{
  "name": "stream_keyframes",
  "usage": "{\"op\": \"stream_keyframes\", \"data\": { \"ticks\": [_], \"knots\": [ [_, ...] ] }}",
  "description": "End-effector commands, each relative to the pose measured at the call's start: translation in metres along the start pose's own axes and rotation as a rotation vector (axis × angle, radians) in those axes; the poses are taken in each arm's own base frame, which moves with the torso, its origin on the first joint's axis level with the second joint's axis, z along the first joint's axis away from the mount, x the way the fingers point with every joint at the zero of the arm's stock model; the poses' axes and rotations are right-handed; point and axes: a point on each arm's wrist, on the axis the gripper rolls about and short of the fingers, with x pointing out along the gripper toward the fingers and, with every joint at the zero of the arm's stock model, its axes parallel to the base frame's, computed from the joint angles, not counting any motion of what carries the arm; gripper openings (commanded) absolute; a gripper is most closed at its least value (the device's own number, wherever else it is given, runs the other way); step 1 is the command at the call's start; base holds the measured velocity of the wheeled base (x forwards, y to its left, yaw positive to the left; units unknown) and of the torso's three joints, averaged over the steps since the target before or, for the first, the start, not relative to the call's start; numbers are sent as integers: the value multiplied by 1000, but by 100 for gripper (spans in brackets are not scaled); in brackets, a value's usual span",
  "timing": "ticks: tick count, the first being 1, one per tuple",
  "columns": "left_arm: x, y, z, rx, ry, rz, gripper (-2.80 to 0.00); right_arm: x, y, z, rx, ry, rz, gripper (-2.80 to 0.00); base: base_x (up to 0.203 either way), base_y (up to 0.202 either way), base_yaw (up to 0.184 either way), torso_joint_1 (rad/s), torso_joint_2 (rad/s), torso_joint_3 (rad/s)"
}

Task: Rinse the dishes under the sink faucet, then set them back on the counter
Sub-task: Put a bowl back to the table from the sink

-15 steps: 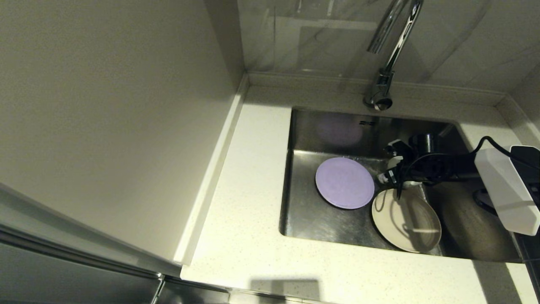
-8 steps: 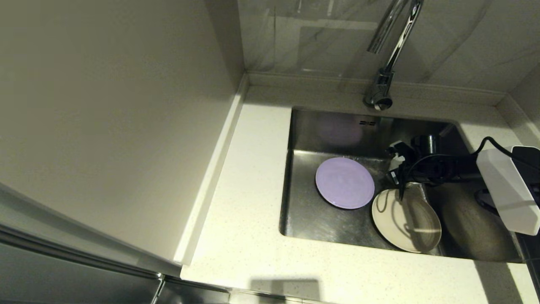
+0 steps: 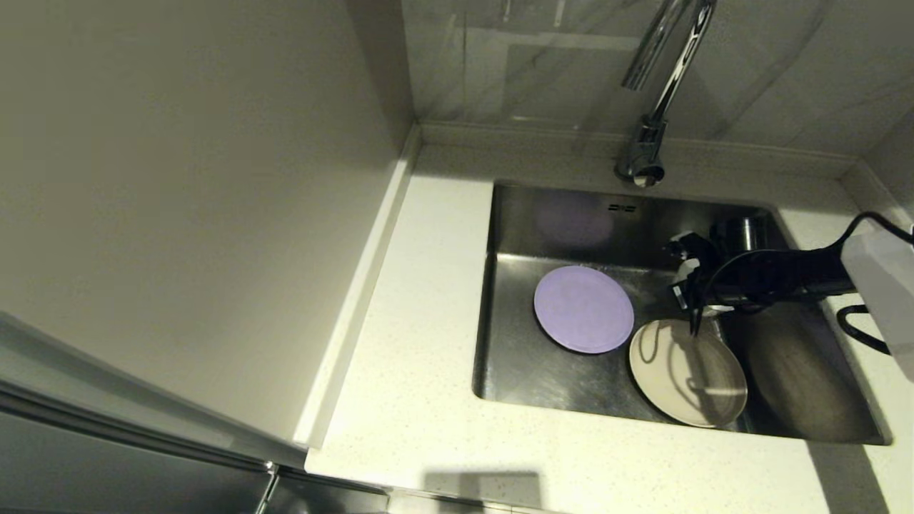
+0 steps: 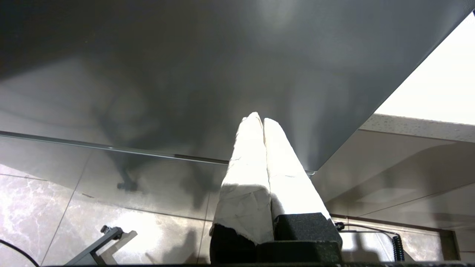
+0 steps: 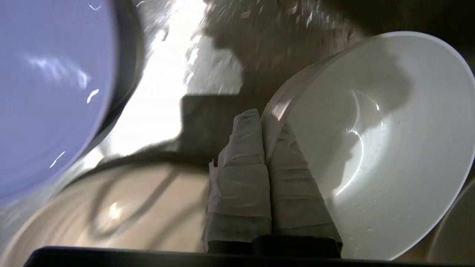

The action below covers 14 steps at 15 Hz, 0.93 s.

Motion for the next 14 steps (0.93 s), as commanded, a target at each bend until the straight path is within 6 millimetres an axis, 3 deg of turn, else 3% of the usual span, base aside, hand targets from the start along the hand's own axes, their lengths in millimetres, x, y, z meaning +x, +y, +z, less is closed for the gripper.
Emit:
{"op": "stream_keyframes", "data": {
  "ticks": [1, 5, 10, 14],
  "knots": [
    [0, 0, 0, -1, -2, 0, -280, -50, -2, 14, 13, -42, 20, -280, 0, 0, 0, 0, 0, 0],
    [0, 0, 0, -1, -2, 0, -280, -123, 15, 30, 105, -151, 197, -280, 0, 0, 0, 0, 0, 0],
    [0, 0, 0, -1, -2, 0, -280, -201, 60, 75, 541, -247, 635, -280, 0, 0, 0, 0, 0, 0],
    [0, 0, 0, -1, -2, 0, -280, -249, 58, 114, 986, -177, 935, -280, 0, 0, 0, 0, 0, 0]
  ]
}}
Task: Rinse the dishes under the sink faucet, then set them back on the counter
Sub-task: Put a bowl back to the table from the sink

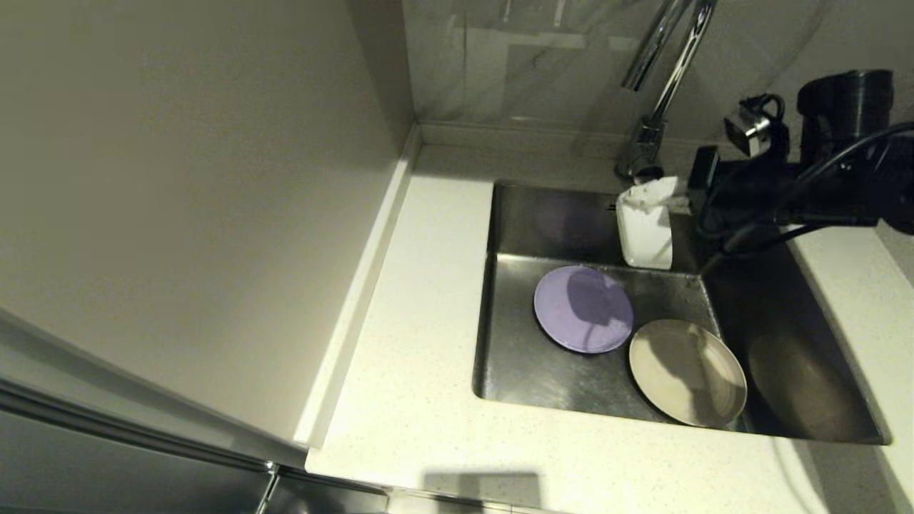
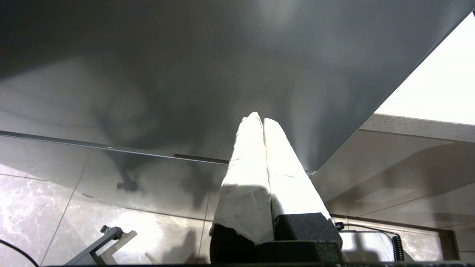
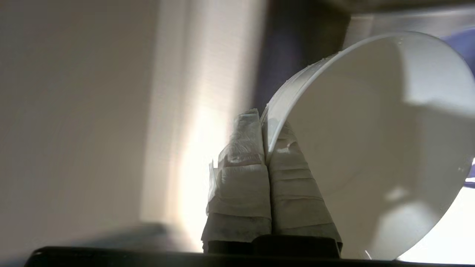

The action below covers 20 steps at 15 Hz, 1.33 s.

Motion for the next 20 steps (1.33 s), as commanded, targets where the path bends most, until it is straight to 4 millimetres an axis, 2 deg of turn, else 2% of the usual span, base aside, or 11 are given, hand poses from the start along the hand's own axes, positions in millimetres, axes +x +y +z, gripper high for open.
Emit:
{"op": "stream_keyframes", "data": {
  "ticks": [1, 3, 5, 7, 9, 11, 13, 14, 16, 18, 20],
  "knots": [
    [0, 0, 0, -1, -2, 1, -280, -18, 34, 17, 345, -18, 119, -280, 0, 0, 0, 0, 0, 0],
    [0, 0, 0, -1, -2, 1, -280, -29, 48, 31, 587, -4, 188, -280, 0, 0, 0, 0, 0, 0],
    [0, 0, 0, -1, -2, 1, -280, -39, 51, 41, 802, -2, 219, -280, 0, 0, 0, 0, 0, 0],
    [0, 0, 0, -1, -2, 1, -280, -38, 38, 39, 928, -2, 208, -280, 0, 0, 0, 0, 0, 0],
    [0, 0, 0, -1, -2, 1, -280, -32, 11, 21, 969, 8, 154, -280, 0, 0, 0, 0, 0, 0],
    [0, 0, 0, -1, -2, 1, -280, -39, 4, 20, 907, -33, 192, -280, 0, 0, 0, 0, 0, 0],
    [0, 0, 0, -1, -2, 1, -280, -51, 22, 35, 796, -63, 281, -280, 0, 0, 0, 0, 0, 0],
    [0, 0, 0, -1, -2, 1, -280, -54, 25, 34, 741, -47, 296, -280, 0, 0, 0, 0, 0, 0],
    [0, 0, 0, -1, -2, 1, -280, -56, 11, 15, 524, -19, 259, -280, 0, 0, 0, 0, 0, 0],
    [0, 0, 0, -1, -2, 1, -280, -59, -10, -11, 175, -9, 186, -280, 0, 0, 0, 0, 0, 0],
    [0, 0, 0, -1, -2, 1, -280, -70, -30, -31, -144, 18, 67, -280, 0, 0, 0, 0, 0, 0]
  ]
}}
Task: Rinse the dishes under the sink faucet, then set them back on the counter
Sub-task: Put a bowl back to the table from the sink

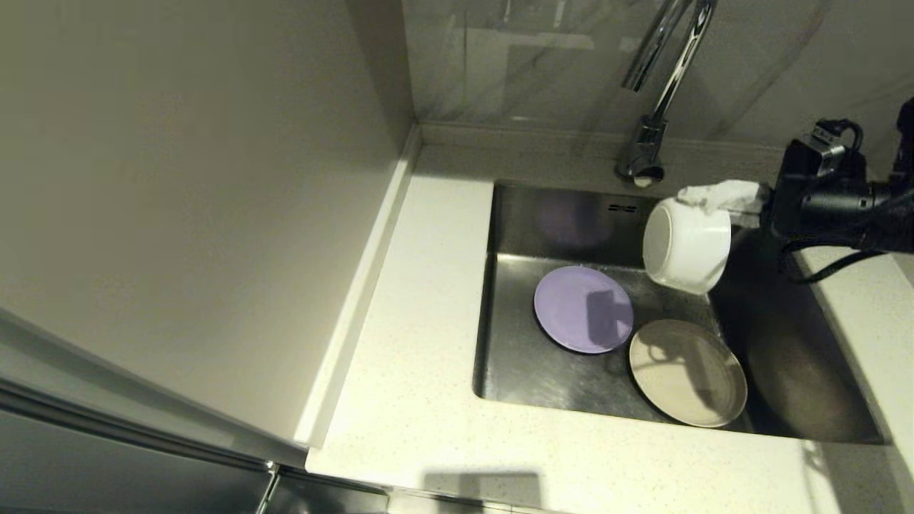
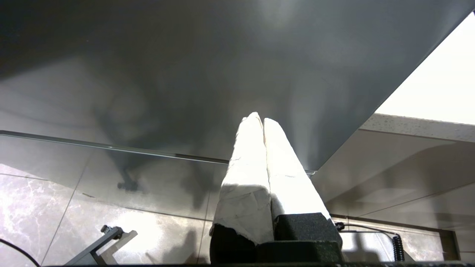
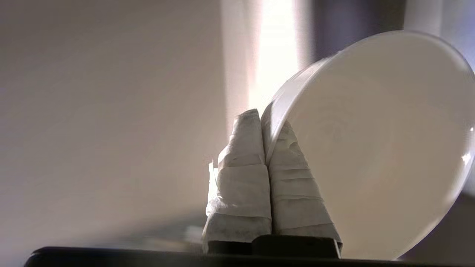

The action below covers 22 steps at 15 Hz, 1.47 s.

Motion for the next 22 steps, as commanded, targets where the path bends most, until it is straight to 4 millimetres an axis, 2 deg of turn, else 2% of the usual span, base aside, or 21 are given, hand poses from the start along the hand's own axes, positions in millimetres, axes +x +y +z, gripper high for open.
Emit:
{"op": "stream_keyframes", "data": {
  "ticks": [1, 3, 5, 7, 9, 12, 14, 18, 22],
  "knots": [
    [0, 0, 0, -1, -2, 0, -280, -18, -14, -16, -498, 45, -150, -280, 0, 0, 0, 0, 0, 0],
    [0, 0, 0, -1, -2, 0, -280, -30, -18, -19, -675, 59, -426, -280, 0, 0, 0, 0, 0, 0],
    [0, 0, 0, -1, -2, 0, -280, -37, -9, -11, -770, -5, -594, -280, 0, 0, 0, 0, 0, 0],
    [0, 0, 0, -1, -2, 0, -280, -43, -10, -1, -899, -65, -821, -280, 0, 0, 0, 0, 0, 0],
    [0, 0, 0, -1, -2, 0, -280, -54, -19, 11, -1061, -32, -1055, -280, 0, 0, 0, 0, 0, 0],
    [0, 0, 0, -1, -2, 0, -280, -73, -41, 25, -1134, 61, -1272, -280, 0, 0, 0, 0, 0, 0],
    [0, 0, 0, -1, -2, 0, -280, -78, -54, 31, -1125, 99, -1331, -280, 0, 0, 0, 0, 0, 0],
    [0, 0, 0, -1, -2, 0, -280, -70, -73, 43, -1100, 126, -1335, -280, 0, 0, 0, 0, 0, 0],
    [0, 0, 0, -1, -2, 0, -280, -54, -87, 74, -1116, 94, -1342, -280, 0, 0, 0, 0, 0, 0]
  ]
}}
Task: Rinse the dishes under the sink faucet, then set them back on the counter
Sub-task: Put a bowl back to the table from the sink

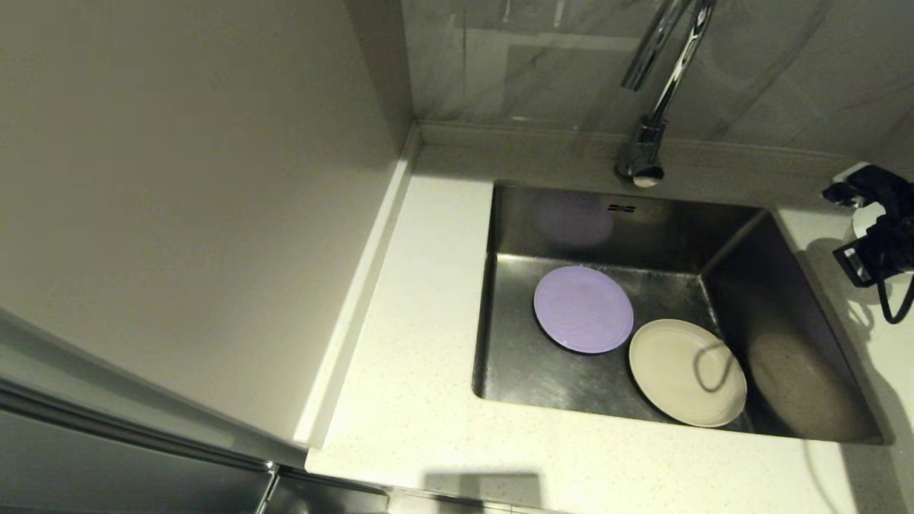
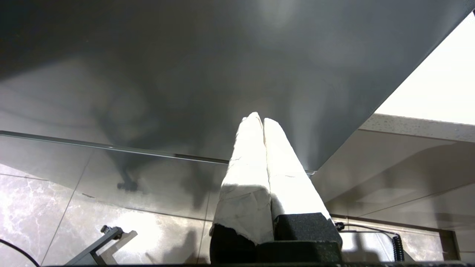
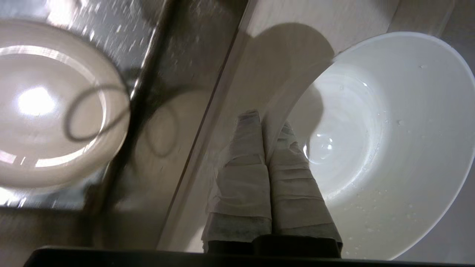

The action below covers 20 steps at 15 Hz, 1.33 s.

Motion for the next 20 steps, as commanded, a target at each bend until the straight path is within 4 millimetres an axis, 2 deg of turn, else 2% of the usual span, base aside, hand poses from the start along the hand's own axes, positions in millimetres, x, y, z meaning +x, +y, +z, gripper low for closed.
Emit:
{"op": "stream_keyframes", "data": {
  "ticks": [1, 4, 6, 10, 16, 17, 18, 20],
  "knots": [
    [0, 0, 0, -1, -2, 0, -280, 31, 0, 8, -5, 0, -3, -280, 0, 0, 0, 0, 0, 0],
    [0, 0, 0, -1, -2, 0, -280, 67, -6, 25, 11, -68, -124, -280, 0, 0, 0, 0, 0, 0],
    [0, 0, 0, -1, -2, 0, -280, 83, -11, 31, 24, -87, -185, -280, 0, 0, 0, 0, 0, 0],
    [0, 0, 0, -1, -2, 0, -280, 91, -10, 30, 26, -84, -188, -280, 0, 0, 0, 0, 0, 0],
    [0, 0, 0, -1, -2, 0, -280, 92, -7, 30, 19, -80, -179, -280, 0, 0, 0, 0, 0, 0],
    [0, 0, 0, -1, -2, 0, -280, 92, -6, 30, 19, -78, -178, -121, 0, 0, 0, 0, 0, 0],
    [0, 0, 0, -1, -2, 0, -280, 92, -6, 30, 22, -80, -179, 0, 0, 0, 0, 0, 0, 0],
    [0, 0, 0, -1, -2, 0, -280, 90, -7, 31, 26, -84, -178, 0, 0, 0, 0, 0, 0, 0]
  ]
}}
